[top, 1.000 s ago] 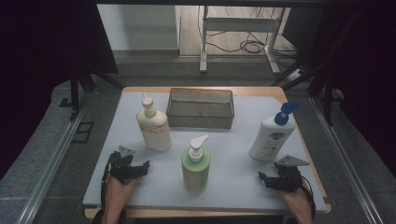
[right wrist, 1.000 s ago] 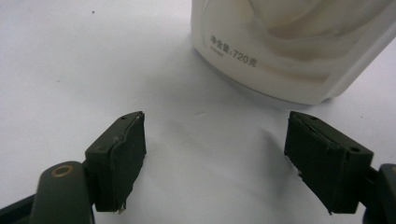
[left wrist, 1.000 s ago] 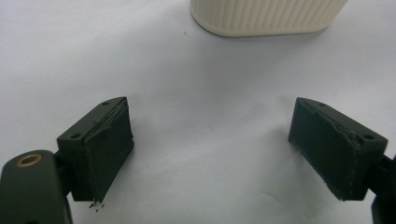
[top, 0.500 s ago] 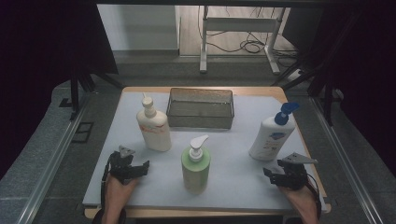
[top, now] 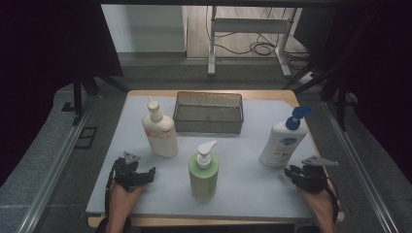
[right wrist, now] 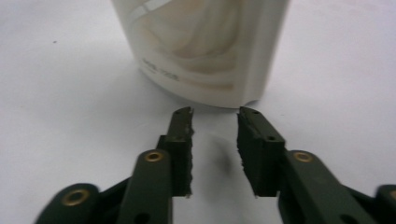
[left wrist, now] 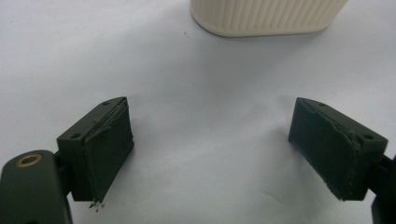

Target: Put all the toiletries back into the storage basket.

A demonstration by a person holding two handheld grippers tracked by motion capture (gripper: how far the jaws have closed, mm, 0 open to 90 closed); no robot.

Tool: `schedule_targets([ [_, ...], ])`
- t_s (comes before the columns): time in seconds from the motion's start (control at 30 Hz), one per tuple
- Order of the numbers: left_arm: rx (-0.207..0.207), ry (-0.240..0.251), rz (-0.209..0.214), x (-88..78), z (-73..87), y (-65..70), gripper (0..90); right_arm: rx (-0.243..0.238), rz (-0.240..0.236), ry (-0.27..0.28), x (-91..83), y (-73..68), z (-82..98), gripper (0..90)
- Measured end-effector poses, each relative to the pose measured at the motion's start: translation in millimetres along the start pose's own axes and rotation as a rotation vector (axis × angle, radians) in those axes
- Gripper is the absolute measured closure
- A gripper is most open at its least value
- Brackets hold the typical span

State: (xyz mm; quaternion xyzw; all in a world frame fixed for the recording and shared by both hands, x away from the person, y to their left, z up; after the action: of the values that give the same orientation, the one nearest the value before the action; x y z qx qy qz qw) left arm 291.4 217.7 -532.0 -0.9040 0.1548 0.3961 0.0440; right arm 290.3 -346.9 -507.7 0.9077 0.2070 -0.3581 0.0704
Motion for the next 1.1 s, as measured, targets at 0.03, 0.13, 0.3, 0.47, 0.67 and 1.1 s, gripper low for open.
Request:
schedule_targets([
  [0.03, 0.000, 0.000, 0.000, 0.0, 0.0, 0.0, 13.0, -0.003, 0.012, 0.003, -0.3, 2.9, -0.6, 73.3],
  [0.13, 0.000, 0.000, 0.000, 0.0, 0.0, 0.0, 13.0, -0.006, 0.024, 0.006, 0.4, 7.4, -1.4, 79.9],
  [0.3, 0.000, 0.000, 0.000, 0.0, 0.0, 0.0, 13.0, 0.000, 0.042, 0.004, 3.2, 16.5, -3.7, 89.2],
  [0.47, 0.000, 0.000, 0.000, 0.0, 0.0, 0.0, 13.0, 0.018, 0.049, -0.006, 9.3, 24.1, -5.2, 89.7],
  [0.67, 0.000, 0.000, 0.000, 0.0, 0.0, 0.0, 13.0, 0.008, 0.056, -0.005, 16.6, 27.3, -10.3, 89.8],
  [1.1, 0.000, 0.000, 0.000, 0.1, 0.0, 0.0, 13.0, 0.001, 0.050, -0.007, 32.2, 38.1, -20.2, 89.7],
])
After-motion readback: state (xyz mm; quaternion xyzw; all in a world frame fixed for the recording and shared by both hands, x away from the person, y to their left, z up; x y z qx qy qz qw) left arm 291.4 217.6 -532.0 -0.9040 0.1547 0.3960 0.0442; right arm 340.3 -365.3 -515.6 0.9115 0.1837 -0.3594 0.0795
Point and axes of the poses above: each handheld gripper's, and its own axes: x roughly forward along the jaws, z roughly out of its underside, y roughly to its right, the point moved 1 cm from there along x, roughly forward along the jaws, and after that the axes turned 1 degree about z, right-handed, at the moved point
